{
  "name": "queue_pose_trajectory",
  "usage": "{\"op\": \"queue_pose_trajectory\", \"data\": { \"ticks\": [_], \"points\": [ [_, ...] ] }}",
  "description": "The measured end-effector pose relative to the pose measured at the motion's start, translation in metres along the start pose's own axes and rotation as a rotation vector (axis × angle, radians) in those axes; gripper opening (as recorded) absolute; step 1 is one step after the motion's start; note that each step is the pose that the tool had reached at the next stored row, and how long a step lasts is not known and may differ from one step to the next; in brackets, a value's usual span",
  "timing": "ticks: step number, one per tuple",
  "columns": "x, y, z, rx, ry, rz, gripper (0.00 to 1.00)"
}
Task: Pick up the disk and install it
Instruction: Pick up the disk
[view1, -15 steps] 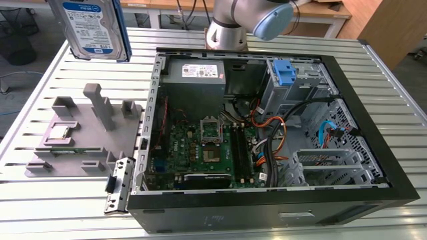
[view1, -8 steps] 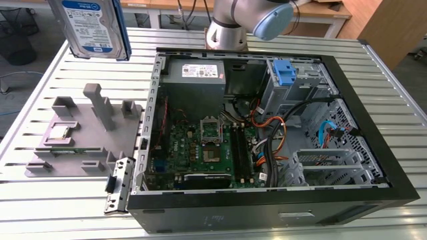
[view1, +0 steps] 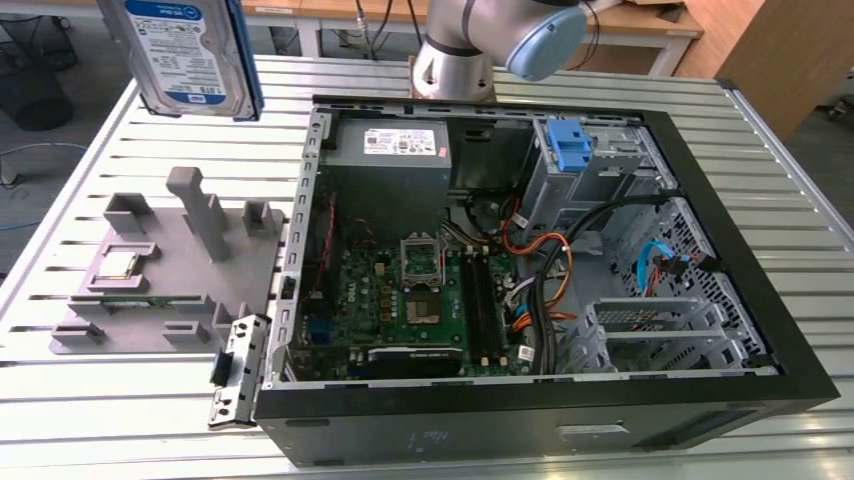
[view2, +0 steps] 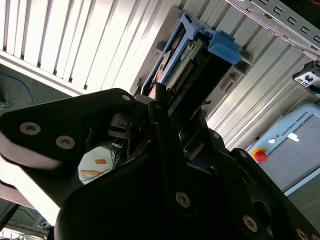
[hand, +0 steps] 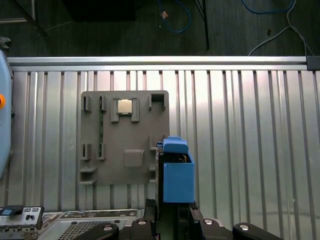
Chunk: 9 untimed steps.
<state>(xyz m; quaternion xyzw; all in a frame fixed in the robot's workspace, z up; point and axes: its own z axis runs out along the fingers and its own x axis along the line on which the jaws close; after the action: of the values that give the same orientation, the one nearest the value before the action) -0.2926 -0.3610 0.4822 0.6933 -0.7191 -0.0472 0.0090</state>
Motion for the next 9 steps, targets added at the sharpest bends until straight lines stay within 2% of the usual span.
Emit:
{"op": "queue_pose_trajectory", "data": {
  "ticks": [9],
  "points": [
    [-0.0001, -0.0039, -0.0003, 0.0001, -0.0001, 0.000, 0.35]
  ]
}}
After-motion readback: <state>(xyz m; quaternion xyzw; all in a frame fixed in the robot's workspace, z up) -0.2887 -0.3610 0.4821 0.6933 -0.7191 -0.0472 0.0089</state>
